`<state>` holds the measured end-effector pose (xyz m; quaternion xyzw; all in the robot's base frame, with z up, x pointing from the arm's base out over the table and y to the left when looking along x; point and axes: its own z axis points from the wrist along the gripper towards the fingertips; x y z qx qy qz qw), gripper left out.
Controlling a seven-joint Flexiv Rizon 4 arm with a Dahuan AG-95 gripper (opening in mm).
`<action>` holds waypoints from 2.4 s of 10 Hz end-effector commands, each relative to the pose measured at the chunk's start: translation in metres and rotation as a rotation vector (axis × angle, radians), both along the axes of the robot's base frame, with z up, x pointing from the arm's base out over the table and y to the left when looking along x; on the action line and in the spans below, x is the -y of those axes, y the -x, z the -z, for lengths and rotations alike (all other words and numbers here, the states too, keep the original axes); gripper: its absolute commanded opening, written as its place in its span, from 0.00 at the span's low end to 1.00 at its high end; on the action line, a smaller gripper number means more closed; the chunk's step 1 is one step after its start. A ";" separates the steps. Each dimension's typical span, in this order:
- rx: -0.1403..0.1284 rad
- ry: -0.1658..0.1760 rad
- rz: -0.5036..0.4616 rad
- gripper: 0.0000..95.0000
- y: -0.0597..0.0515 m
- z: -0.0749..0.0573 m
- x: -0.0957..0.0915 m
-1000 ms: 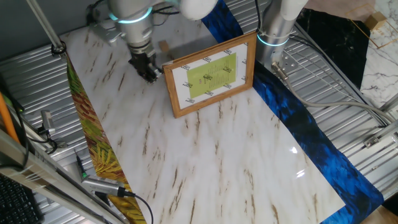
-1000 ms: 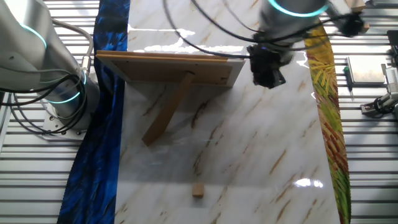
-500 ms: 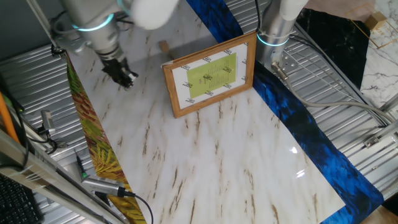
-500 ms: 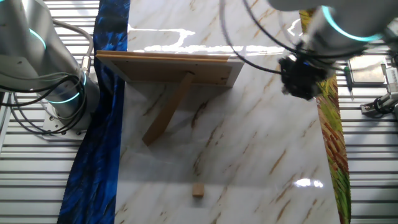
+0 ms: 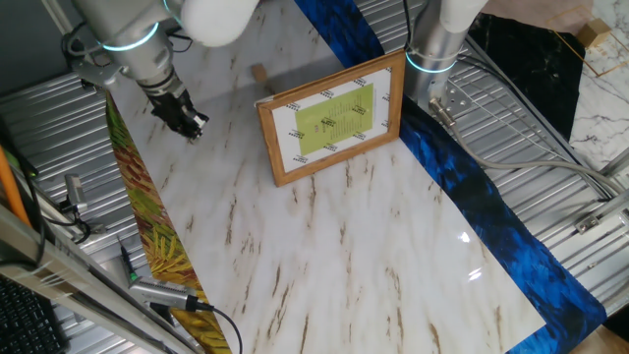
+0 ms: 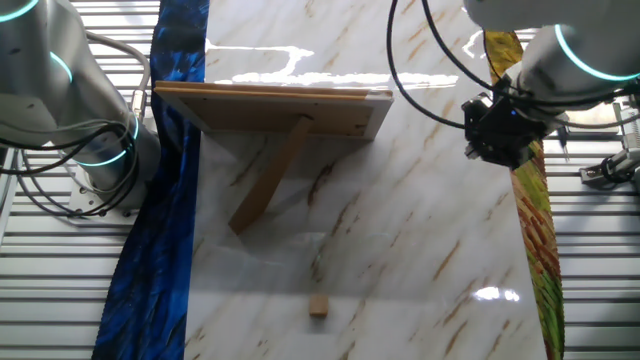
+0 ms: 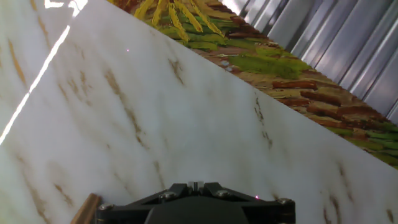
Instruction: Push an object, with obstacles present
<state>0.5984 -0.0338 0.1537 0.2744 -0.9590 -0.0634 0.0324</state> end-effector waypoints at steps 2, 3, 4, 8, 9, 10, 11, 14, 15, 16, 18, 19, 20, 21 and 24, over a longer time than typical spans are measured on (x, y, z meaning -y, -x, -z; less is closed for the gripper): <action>-0.007 0.012 0.016 0.00 -0.003 0.001 0.000; -0.010 0.010 0.000 0.00 -0.002 -0.001 0.001; -0.014 0.006 -0.010 0.00 0.004 -0.005 0.008; -0.023 -0.033 -0.044 0.00 0.062 0.002 0.060; -0.023 -0.039 -0.053 0.00 0.081 0.007 0.069; -0.021 -0.048 -0.066 0.00 0.097 0.013 0.074; -0.019 -0.057 -0.072 0.00 0.108 0.019 0.078; -0.013 -0.067 -0.074 0.00 0.126 0.027 0.084; -0.030 -0.064 -0.074 0.00 0.126 0.027 0.084; -0.044 -0.066 -0.087 0.00 0.126 0.027 0.084; -0.049 -0.072 -0.116 0.00 0.126 0.027 0.084; -0.045 -0.075 -0.137 0.00 0.126 0.027 0.084; -0.044 -0.073 -0.127 0.00 0.126 0.027 0.084; -0.047 -0.071 -0.119 0.00 0.126 0.027 0.084; -0.071 -0.092 -0.090 0.00 0.135 0.032 0.089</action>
